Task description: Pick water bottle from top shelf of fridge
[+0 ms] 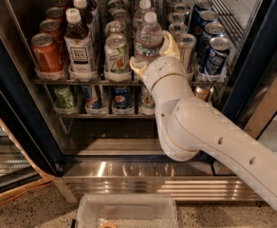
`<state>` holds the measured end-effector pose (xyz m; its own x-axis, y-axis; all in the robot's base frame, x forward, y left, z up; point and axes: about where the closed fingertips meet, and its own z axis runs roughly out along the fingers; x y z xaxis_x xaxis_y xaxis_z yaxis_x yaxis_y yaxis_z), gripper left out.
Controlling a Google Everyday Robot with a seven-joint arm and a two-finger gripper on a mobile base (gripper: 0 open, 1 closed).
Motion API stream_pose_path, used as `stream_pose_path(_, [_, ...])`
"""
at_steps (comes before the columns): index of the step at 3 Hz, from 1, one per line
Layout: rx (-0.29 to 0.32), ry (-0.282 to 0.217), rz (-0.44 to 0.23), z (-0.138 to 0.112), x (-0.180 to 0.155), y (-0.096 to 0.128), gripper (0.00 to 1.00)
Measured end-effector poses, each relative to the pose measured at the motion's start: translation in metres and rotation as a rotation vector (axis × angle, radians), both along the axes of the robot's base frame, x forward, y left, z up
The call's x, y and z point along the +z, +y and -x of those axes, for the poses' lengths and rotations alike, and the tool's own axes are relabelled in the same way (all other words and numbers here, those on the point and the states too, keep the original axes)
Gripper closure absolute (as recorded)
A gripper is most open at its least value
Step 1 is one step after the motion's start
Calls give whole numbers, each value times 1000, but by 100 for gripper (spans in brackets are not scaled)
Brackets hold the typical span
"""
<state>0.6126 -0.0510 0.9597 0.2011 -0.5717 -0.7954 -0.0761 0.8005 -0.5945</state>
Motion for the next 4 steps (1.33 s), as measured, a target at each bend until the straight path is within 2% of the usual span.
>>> stream_pose_path(3, [0, 1, 1, 0, 1, 5, 26])
stream_pose_path(4, [0, 8, 4, -1, 0, 5, 25])
